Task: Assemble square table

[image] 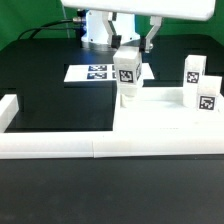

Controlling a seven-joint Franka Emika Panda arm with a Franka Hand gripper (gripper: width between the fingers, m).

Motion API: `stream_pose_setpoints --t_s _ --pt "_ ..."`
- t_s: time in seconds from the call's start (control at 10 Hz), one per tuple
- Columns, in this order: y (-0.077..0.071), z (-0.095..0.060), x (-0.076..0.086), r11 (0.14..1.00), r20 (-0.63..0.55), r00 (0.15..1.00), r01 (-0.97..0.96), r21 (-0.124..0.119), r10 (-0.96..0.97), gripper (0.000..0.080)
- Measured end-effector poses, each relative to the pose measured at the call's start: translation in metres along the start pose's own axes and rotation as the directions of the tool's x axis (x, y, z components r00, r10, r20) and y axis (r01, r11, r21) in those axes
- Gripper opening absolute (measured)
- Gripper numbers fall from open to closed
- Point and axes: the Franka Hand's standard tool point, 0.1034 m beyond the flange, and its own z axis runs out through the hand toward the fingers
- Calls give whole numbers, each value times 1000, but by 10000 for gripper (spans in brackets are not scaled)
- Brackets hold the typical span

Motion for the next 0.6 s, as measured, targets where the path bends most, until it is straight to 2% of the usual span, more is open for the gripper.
stream_pose_setpoints --t_s 0.2,0.3,0.6 --pt "-13 -4 4 1000 -52 999 0 12 0 287" --pt "-18 0 3 1000 -71 997 -2 12 3 287" --pt "-12 10 -1 1000 -73 997 10 -1 -10 287"
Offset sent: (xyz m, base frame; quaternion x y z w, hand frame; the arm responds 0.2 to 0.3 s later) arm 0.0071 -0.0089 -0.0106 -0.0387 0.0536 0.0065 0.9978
